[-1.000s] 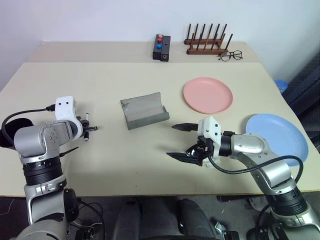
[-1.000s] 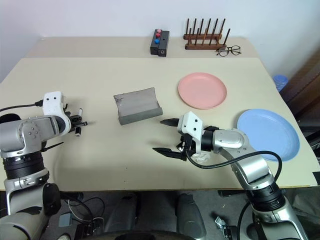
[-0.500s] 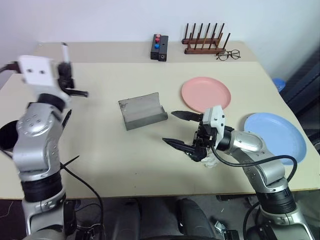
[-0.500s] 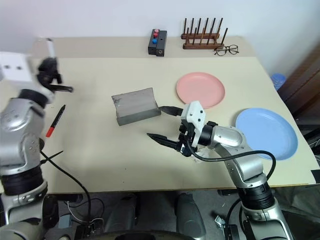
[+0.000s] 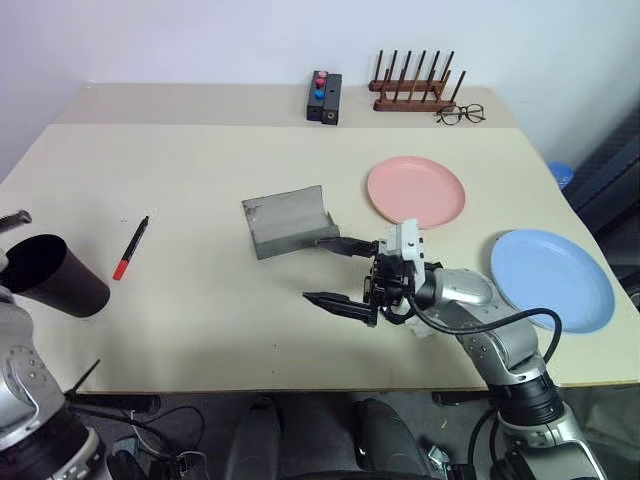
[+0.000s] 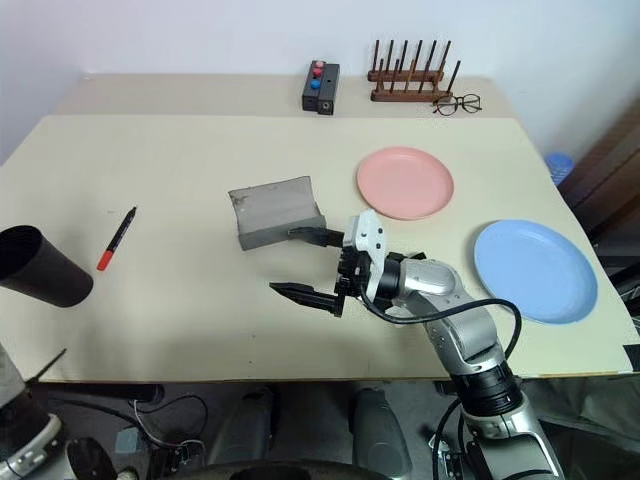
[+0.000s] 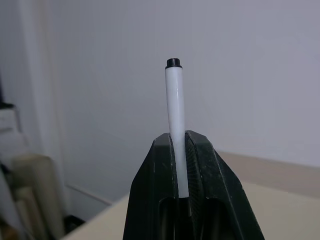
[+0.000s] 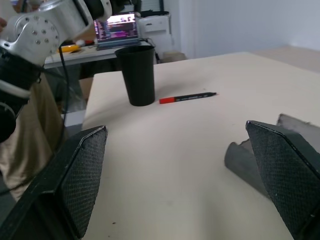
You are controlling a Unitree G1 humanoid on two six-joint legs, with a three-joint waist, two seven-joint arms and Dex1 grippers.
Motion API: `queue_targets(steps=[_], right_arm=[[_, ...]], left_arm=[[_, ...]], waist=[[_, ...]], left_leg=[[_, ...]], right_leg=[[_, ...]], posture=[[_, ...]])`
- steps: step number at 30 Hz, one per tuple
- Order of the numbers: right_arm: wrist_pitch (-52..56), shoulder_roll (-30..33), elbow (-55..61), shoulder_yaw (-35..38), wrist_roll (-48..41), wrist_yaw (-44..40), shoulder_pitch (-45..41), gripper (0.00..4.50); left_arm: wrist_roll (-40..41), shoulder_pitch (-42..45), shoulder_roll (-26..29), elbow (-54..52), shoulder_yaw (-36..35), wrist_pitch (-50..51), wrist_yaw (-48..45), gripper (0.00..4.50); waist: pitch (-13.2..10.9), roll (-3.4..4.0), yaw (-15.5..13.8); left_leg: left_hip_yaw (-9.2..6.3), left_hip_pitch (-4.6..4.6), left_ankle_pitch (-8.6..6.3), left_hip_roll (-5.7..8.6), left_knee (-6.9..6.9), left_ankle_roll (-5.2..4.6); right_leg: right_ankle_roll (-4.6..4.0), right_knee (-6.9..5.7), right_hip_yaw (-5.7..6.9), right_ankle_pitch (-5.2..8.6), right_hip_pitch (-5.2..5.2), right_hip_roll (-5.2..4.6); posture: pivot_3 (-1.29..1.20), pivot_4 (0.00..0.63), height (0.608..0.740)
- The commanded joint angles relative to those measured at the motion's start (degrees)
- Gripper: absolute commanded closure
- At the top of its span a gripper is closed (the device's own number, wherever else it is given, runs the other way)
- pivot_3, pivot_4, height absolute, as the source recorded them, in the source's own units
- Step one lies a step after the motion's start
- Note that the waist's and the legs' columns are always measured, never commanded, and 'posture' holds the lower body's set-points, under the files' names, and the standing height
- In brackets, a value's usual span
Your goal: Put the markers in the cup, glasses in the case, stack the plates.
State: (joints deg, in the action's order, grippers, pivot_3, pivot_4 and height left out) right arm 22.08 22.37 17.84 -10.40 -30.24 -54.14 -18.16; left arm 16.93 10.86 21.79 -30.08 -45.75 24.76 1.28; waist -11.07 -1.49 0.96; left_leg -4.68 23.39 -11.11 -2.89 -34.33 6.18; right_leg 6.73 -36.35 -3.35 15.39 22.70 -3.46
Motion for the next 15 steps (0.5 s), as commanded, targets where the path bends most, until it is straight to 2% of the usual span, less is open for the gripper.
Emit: queue_targets(steps=[1,7,15], right_arm=[[-1.6,-0.7,0.3,-0.3,0.1,-0.7,-0.5,0.0],[-2.3,-0.9,-0.1,-0.7,0.5,-0.7,-0.2,0.0],[-2.1,-0.8,0.5,-1.1,0.8,-0.4,0.1,0.0]], left_arm=[[1.0,-2.5,-0.9,-4.1,0.9,-1.2,-0.1,4.45],[-1.4,-8.5,-4.7,-5.0,2.3,-5.2,1.8,4.45],[-3.7,-11.2,-5.7,-2.6,3.4,-9.1,3.2,4.45]], waist=[[0.0,0.0,0.1],[0.0,0.0,0.1],[0.0,-0.01,0.0]], left_leg=[[0.0,-0.01,0.0,0.0,0.02,0.0],[0.0,-0.01,0.0,-0.01,0.03,0.0],[0.0,-0.01,0.0,-0.01,0.02,0.0]], right_leg=[[0.0,-0.01,0.0,0.0,0.02,0.01],[-0.04,0.0,-0.01,0.02,0.04,0.02],[-0.09,0.02,-0.01,0.04,0.03,0.01]], posture=[[0.0,0.15,0.74],[0.0,0.15,0.74],[0.0,0.15,0.74]])
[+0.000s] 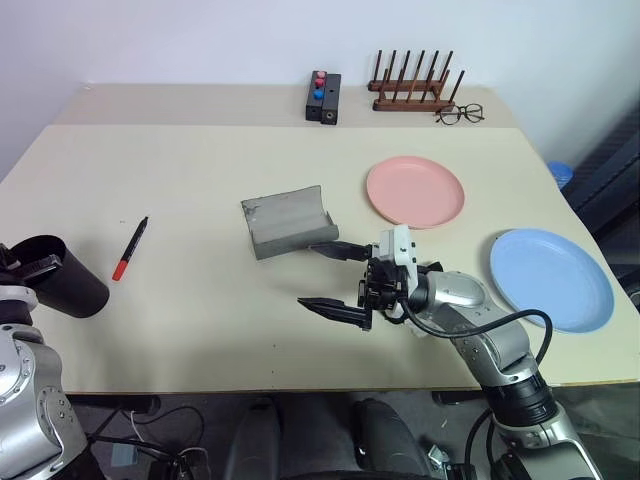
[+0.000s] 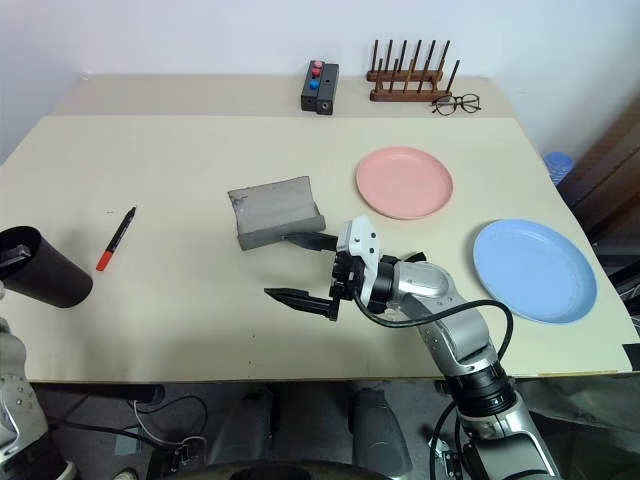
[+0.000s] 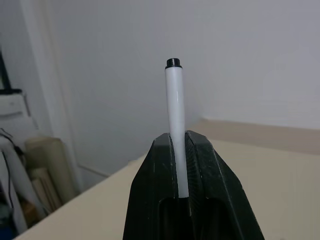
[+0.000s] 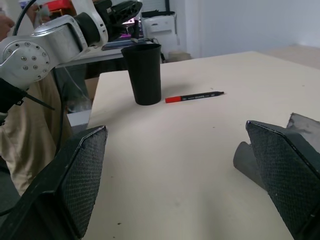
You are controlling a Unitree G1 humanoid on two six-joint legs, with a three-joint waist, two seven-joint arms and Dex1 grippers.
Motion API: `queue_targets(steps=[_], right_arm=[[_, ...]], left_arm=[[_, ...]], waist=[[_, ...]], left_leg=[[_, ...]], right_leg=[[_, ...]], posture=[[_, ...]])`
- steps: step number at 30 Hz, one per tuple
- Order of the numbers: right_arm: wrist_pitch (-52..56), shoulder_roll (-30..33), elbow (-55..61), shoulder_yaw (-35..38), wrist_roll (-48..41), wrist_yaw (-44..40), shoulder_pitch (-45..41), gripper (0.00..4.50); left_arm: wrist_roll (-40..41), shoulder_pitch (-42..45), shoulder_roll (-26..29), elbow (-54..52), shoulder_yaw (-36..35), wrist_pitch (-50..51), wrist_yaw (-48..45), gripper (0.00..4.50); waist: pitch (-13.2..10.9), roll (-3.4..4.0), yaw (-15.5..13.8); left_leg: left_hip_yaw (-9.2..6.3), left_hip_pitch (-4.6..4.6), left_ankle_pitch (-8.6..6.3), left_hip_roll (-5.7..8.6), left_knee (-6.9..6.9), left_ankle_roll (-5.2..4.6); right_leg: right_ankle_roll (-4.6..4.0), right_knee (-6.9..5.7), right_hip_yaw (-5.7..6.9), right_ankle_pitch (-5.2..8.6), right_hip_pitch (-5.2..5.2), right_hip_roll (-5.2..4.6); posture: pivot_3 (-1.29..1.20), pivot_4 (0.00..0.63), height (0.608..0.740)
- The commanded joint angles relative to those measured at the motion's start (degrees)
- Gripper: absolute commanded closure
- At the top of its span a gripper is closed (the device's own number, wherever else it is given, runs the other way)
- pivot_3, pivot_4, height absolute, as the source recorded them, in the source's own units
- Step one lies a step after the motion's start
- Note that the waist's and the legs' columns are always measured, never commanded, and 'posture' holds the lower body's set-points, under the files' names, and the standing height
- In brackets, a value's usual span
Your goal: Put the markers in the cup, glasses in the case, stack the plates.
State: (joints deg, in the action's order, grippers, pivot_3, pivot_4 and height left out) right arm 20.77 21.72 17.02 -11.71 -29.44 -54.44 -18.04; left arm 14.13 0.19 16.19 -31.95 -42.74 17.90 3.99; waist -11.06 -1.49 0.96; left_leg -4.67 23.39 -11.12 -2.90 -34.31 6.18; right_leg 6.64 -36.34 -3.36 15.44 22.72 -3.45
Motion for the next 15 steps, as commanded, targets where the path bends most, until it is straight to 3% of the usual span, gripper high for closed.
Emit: queue_targets(steps=[1,9,10,11,15], right_arm=[[-0.8,-0.1,1.4,0.2,-0.1,0.0,0.0,0.0],[-0.3,0.0,1.6,0.2,-0.3,0.3,-0.1,0.0],[-0.3,0.0,1.6,0.2,-0.4,0.3,-0.1,0.0],[-0.2,0.0,1.6,0.2,-0.4,0.3,-0.1,0.0],[0.1,0.0,1.6,0.2,-0.4,0.3,-0.2,0.0]], left_arm=[[-1.0,-0.8,-0.4,-0.6,0.6,-2.5,0.6,4.45],[-1.9,-2.3,-2.2,0.0,1.6,-4.0,2.2,4.45],[-2.0,-2.3,-2.3,0.0,1.7,-4.0,2.4,3.72],[-2.2,-2.3,-2.3,0.0,1.9,-4.0,2.6,3.38],[-2.6,-2.2,-2.3,0.0,2.3,-3.7,3.1,3.38]], waist=[[0.0,0.0,0.0],[0.0,0.0,0.1],[0.0,0.0,0.0],[0.0,0.0,0.0],[0.0,0.0,0.1]], left_leg=[[0.0,0.0,0.0,0.0,0.0,0.0],[0.0,0.0,0.0,0.0,0.01,0.0],[0.0,0.01,0.0,0.0,0.01,0.0],[0.0,0.01,0.0,0.0,0.01,0.0],[0.0,0.01,0.0,0.0,0.01,0.0]], right_leg=[[0.0,0.0,0.0,0.0,0.0,0.0],[-0.01,0.02,0.0,0.0,0.01,0.0],[-0.01,0.02,0.0,0.0,0.01,0.0],[-0.01,0.02,0.0,0.0,0.01,0.0],[-0.01,0.03,0.0,0.0,0.01,0.0]], posture=[[0.0,0.15,0.74],[0.0,0.15,0.74],[0.0,0.15,0.74],[0.0,0.15,0.74],[0.0,0.15,0.74]])
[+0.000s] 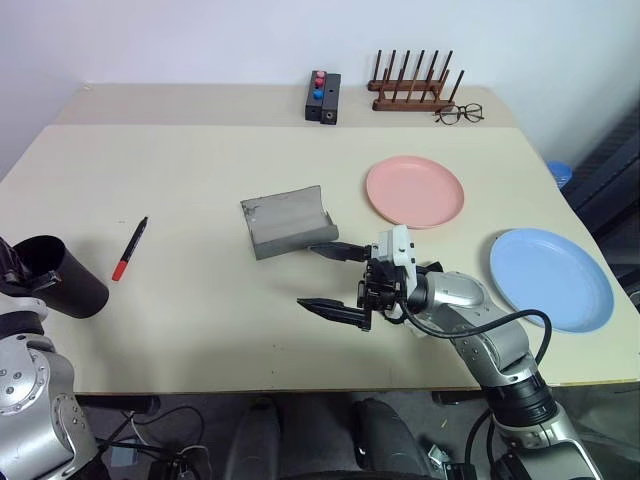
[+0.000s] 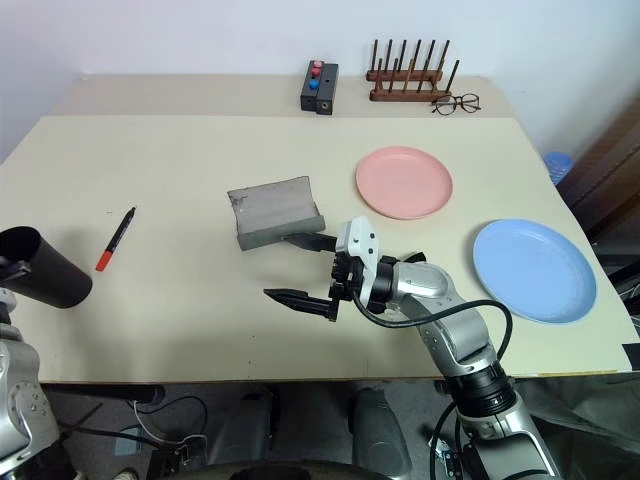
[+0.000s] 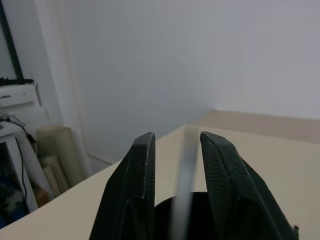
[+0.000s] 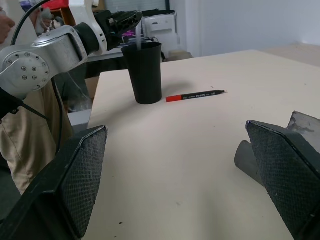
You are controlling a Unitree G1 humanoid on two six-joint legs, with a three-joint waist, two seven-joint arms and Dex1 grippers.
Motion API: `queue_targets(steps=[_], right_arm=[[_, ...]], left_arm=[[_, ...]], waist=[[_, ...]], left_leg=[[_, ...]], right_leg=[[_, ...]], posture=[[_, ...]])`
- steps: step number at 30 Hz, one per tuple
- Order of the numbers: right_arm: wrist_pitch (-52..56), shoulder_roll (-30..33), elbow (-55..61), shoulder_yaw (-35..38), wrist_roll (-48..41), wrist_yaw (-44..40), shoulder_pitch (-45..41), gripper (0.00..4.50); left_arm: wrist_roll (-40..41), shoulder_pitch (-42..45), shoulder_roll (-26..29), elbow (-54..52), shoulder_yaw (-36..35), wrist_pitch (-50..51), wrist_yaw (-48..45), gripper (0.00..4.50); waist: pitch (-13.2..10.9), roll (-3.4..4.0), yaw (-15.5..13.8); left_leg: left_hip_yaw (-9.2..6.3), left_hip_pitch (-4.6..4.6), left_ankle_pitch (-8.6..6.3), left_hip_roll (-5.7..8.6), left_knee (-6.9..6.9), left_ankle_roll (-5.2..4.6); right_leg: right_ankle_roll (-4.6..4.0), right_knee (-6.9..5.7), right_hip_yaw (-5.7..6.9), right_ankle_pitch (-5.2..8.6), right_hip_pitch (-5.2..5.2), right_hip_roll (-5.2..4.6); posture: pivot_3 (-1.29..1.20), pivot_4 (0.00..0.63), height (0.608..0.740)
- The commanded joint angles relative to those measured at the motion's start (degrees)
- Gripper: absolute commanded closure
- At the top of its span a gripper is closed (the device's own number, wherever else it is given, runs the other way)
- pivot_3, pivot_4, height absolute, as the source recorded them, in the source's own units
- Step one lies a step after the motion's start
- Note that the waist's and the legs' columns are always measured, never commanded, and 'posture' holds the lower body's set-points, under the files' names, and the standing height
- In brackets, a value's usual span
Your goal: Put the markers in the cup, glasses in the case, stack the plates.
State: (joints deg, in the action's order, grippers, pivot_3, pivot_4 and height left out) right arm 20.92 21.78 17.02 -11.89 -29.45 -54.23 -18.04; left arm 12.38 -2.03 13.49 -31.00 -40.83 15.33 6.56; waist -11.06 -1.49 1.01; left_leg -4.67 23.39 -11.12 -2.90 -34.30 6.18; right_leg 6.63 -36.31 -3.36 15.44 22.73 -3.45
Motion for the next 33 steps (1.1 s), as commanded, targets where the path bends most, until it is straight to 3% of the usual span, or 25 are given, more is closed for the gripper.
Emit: queue_targets(steps=[1,6,11,16,19,22,26,30,33], right_arm=[[0.0,0.0,1.6,0.3,-0.4,0.1,-0.2,0.0],[0.1,-0.1,1.6,0.2,-0.4,0.2,-0.3,0.0],[0.4,-0.1,1.5,0.1,-0.5,0.3,-0.5,0.0],[0.7,-0.5,1.1,-0.1,-0.5,0.2,-0.9,0.0],[0.7,-0.8,0.8,-0.4,-0.4,0.3,-1.2,0.0],[0.6,-1.0,0.8,-0.4,-0.2,0.6,-1.0,0.0],[0.8,-1.4,0.9,-0.6,-0.1,1.4,-0.8,0.0],[1.0,-1.9,1.3,-0.6,-0.3,2.4,-0.4,0.0],[1.0,-2.0,1.7,-0.5,-0.2,3.2,-0.1,0.0]], left_arm=[[-0.8,0.1,0.4,-1.0,0.5,-1.0,0.7,3.38],[-0.5,0.6,0.3,-1.3,0.9,-0.5,1.3,3.38],[2.4,6.9,3.7,-3.3,3.0,4.7,1.0,3.38],[7.3,20.2,11.1,-2.0,11.1,24.7,-0.2,3.38],[9.3,25.6,12.8,1.2,12.7,37.3,0.5,3.38],[6.5,32.9,14.6,9.0,13.2,48.5,4.3,2.58],[2.1,39.8,17.1,21.0,15.8,55.5,6.3,0.61],[-1.0,45.5,18.3,34.2,19.6,55.2,5.2,0.61],[-0.6,48.6,17.0,40.4,18.5,54.1,4.3,0.61]], waist=[[0.0,0.0,0.0],[0.0,0.0,0.0],[0.0,-0.03,-0.3],[0.0,-0.07,-0.1],[0.0,-0.05,0.3],[0.0,-0.06,1.0],[0.0,-0.07,1.6],[0.0,-0.07,1.4],[0.0,-0.07,1.3]], left_leg=[[0.0,0.0,0.0,0.0,0.0,0.0],[0.0,0.0,0.0,0.0,0.0,0.0],[0.0,0.01,0.0,0.0,-0.01,0.0],[-0.03,0.04,0.01,0.01,-0.04,0.01],[-0.03,0.02,0.01,0.01,0.04,0.01],[-0.08,0.02,0.01,0.0,0.12,0.0],[-0.17,0.04,0.01,-0.02,0.13,0.0],[-0.17,0.05,0.01,-0.02,0.18,0.0],[-0.17,0.06,0.02,-0.02,0.16,0.02]], right_leg=[[0.0,0.0,0.0,0.0,0.0,0.0],[0.0,0.0,0.0,0.0,0.01,0.0],[0.0,0.01,0.01,0.0,0.0,0.0],[0.01,0.01,0.04,-0.02,-0.02,0.0],[0.16,0.01,0.03,-0.09,0.01,0.01],[0.26,-0.05,0.04,-0.1,0.08,0.06],[0.28,-0.1,0.08,-0.11,0.14,0.11],[0.3,-0.11,0.1,-0.1,0.16,0.1],[0.3,-0.1,0.12,-0.1,0.15,0.09]], posture=[[0.0,0.15,0.74],[0.0,0.15,0.74],[0.0,0.15,0.74],[0.0,0.15,0.74],[0.0,0.15,0.74],[0.0,0.15,0.74],[0.0,0.15,0.74],[0.0,0.15,0.74],[0.0,0.15,0.74]])
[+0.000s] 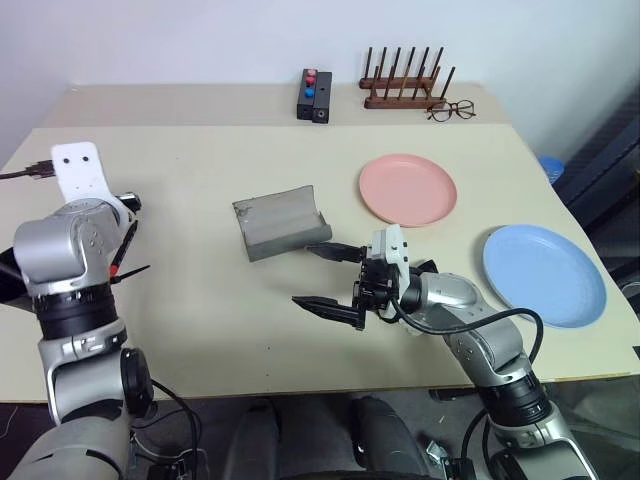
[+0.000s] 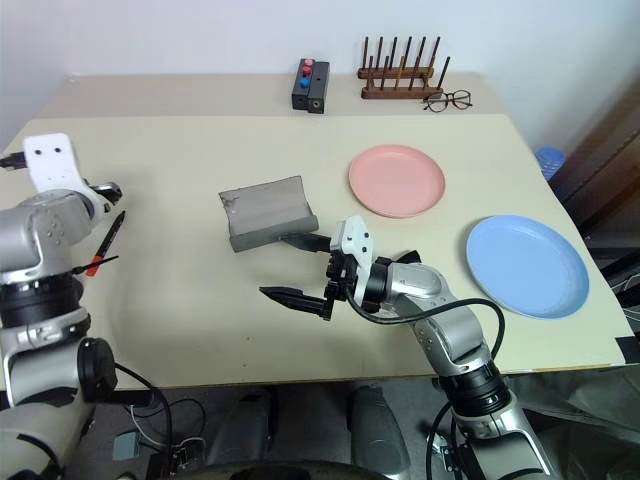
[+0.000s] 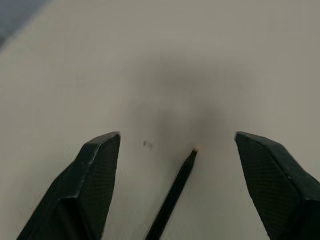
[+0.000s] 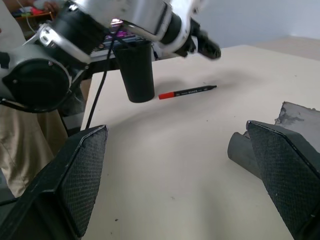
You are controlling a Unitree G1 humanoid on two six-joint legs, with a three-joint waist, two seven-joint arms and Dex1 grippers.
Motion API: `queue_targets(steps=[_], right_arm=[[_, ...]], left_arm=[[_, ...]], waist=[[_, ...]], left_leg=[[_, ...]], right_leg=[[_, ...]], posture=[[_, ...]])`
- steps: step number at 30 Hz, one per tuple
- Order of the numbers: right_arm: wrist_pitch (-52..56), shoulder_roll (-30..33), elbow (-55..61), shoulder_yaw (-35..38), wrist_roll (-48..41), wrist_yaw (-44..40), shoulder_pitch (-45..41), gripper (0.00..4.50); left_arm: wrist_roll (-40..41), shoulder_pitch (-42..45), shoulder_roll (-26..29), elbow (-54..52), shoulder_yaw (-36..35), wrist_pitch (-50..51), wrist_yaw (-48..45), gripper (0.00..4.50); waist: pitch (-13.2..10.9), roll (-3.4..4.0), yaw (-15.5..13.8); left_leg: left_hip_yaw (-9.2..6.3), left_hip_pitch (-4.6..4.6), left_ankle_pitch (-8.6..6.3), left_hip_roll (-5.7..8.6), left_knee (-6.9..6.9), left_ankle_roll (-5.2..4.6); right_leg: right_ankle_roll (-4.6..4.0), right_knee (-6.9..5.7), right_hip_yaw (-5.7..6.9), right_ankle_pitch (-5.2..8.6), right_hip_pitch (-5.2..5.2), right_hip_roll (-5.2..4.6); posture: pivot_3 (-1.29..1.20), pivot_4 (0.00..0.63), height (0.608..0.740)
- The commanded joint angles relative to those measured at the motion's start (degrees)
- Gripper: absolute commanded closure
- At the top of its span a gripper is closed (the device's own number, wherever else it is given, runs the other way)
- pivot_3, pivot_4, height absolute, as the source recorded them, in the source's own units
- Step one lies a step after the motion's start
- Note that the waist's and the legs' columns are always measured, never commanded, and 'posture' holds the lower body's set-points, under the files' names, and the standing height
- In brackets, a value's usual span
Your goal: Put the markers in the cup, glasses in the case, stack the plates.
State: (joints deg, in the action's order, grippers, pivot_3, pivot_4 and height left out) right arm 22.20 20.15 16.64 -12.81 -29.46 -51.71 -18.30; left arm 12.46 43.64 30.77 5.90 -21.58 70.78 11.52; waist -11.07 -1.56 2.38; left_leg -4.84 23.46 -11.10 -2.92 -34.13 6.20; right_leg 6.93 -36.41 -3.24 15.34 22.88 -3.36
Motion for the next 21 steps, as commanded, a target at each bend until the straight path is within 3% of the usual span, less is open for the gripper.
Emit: queue_targets(steps=[1,9,19,21], right_arm=[[-0.3,-0.4,2.2,0.4,-0.2,0.9,0.3,0.0],[-0.3,-0.2,2.6,0.6,-0.4,1.8,0.9,0.0],[-0.3,0.1,2.2,0.5,-0.6,1.0,0.6,0.0],[-0.1,0.2,2.3,0.5,-0.7,0.9,0.5,0.0]], left_arm=[[-1.0,3.5,-0.5,5.2,-1.0,-1.5,-0.5,0.61],[-2.6,4.5,-0.1,13.3,-3.3,-1.5,0.5,0.61],[-1.8,4.4,-3.9,13.2,-11.4,0.8,3.3,0.61],[-1.5,4.4,-5.0,12.3,-13.5,1.2,3.9,1.12]], waist=[[0.0,0.0,0.0],[0.0,0.0,0.1],[0.0,0.0,0.0],[0.0,0.0,0.0]], left_leg=[[0.0,0.01,0.0,0.0,0.0,0.0],[0.0,0.02,0.01,0.0,0.09,0.02],[0.01,0.02,0.03,0.0,0.07,0.06],[0.01,0.02,0.04,0.0,0.07,0.06]], right_leg=[[0.0,0.0,0.0,0.0,0.0,-0.01],[0.02,-0.03,0.01,-0.01,0.09,0.0],[0.03,-0.04,0.01,-0.02,0.06,-0.02],[0.04,-0.04,0.01,-0.02,0.06,-0.02]], posture=[[0.0,0.15,0.74],[0.0,0.15,0.74],[0.0,0.15,0.74],[0.0,0.15,0.74]])
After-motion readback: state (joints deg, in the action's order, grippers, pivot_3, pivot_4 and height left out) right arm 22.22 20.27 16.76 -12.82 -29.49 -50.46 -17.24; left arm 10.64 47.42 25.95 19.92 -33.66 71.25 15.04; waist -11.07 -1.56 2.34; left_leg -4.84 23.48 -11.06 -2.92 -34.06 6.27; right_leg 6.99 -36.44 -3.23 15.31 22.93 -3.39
